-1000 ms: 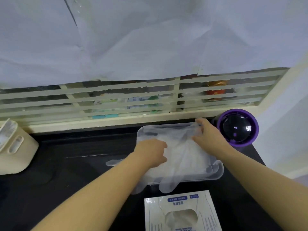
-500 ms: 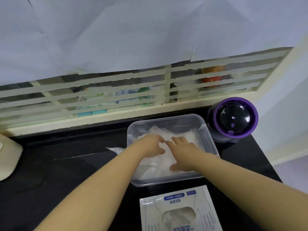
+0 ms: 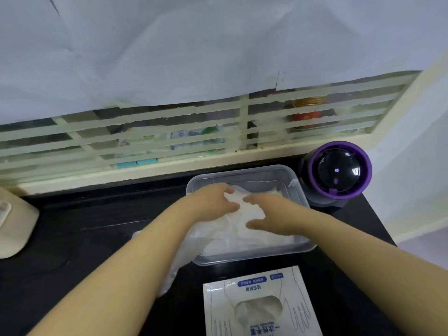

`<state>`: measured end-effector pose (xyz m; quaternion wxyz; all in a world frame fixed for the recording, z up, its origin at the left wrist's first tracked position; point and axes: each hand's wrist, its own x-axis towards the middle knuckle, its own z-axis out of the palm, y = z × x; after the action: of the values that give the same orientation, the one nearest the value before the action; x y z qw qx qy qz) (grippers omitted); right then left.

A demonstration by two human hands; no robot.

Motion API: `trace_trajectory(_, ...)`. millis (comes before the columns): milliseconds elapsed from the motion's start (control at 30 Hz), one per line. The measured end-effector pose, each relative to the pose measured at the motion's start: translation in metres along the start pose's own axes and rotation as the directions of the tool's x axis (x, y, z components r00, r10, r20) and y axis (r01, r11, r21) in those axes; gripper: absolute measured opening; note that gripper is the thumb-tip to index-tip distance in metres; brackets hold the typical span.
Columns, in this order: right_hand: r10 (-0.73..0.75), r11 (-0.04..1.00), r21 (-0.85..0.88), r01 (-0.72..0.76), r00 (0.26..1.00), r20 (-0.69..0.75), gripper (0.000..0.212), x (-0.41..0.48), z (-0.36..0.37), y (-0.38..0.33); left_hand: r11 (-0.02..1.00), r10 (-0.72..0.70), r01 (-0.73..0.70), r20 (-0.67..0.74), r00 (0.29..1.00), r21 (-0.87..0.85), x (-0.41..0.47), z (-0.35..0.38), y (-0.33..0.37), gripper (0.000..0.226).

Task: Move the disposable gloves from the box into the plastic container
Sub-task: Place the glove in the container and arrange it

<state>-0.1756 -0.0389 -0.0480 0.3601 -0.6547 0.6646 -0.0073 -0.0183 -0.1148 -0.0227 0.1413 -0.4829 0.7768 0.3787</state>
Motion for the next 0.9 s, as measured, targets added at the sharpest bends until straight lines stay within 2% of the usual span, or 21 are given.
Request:
trace_trajectory(67,-0.031,0.974,0.222,0.048,0.997,-0.076,0.060,-0.016,-0.021,-0.010,0.989,0.110,-0.120,-0.117,0.987,-0.083,-0.021,-0.014,0.003,0.045)
trace_trajectory(100,-0.052,0.915,0.398,0.068,0.997,-0.051,0.060,-0.025,-0.030,-0.017,0.976,0.158,-0.182,-0.182,0.970,-0.120,-0.031,-0.020,0.007,0.042)
trace_trajectory(167,-0.145,0.703,0.706,0.086,0.989,0.024,0.060,-0.043,-0.045,-0.032,0.950,0.222,-0.277,-0.311,0.924,-0.145,-0.049,-0.029,0.014,0.038)
trace_trajectory(200,-0.181,0.633,0.768,0.099,0.983,0.022,0.056,-0.050,-0.049,-0.039,0.940,0.238,-0.310,-0.373,0.897,-0.145,-0.055,-0.031,0.018,0.037)
trace_trajectory(267,-0.194,0.599,0.788,0.144,0.981,-0.032,0.052,-0.060,-0.055,-0.053,0.910,0.263,-0.382,-0.490,0.831,-0.160,-0.066,-0.035,0.027,0.032)
trace_trajectory(367,-0.135,0.560,0.814,0.157,0.986,-0.097,0.047,-0.065,-0.062,-0.061,0.838,0.308,-0.501,-0.571,0.761,-0.216,-0.076,-0.040,0.034,0.030)
trace_trajectory(433,-0.106,0.547,0.820,0.167,0.986,-0.130,0.033,-0.073,-0.071,-0.061,0.812,0.337,-0.532,-0.552,0.763,-0.240,-0.084,-0.045,0.034,0.036)
trace_trajectory(533,-0.055,0.570,0.797,0.199,0.977,-0.204,0.025,-0.083,-0.084,-0.055,0.837,0.408,-0.526,-0.466,0.785,-0.152,-0.093,-0.049,0.030,0.047)
trace_trajectory(600,-0.068,0.594,0.771,0.229,0.969,-0.236,0.018,-0.089,-0.094,-0.050,0.856,0.435,-0.509,-0.399,0.807,-0.096,-0.101,-0.053,0.029,0.035)
trace_trajectory(667,-0.100,0.571,0.786,0.236,0.971,-0.219,0.011,-0.095,-0.101,-0.045,0.879,0.424,-0.463,-0.261,0.867,-0.113,-0.107,-0.057,0.028,0.023)
trace_trajectory(733,-0.131,0.523,0.823,0.220,0.975,-0.177,0.012,-0.098,-0.105,-0.042,0.873,0.423,-0.438,-0.114,0.899,-0.215,-0.109,-0.058,0.026,0.020)
trace_trajectory(767,-0.136,0.521,0.828,0.209,0.978,-0.161,0.014,-0.099,-0.107,-0.041,0.852,0.432,-0.438,-0.088,0.898,-0.286,-0.107,-0.058,0.025,0.021)
trace_trajectory(833,-0.164,0.539,0.821,0.189,0.979,-0.117,0.021,-0.100,-0.106,-0.038,0.785,0.424,-0.432,-0.124,0.897,-0.444,-0.101,-0.059,0.022,0.030)
trace_trajectory(900,-0.191,0.617,0.765,0.184,0.978,-0.082,0.028,-0.102,-0.104,-0.036,0.681,0.404,-0.422,-0.175,0.898,-0.599,-0.096,-0.061,0.018,0.024)
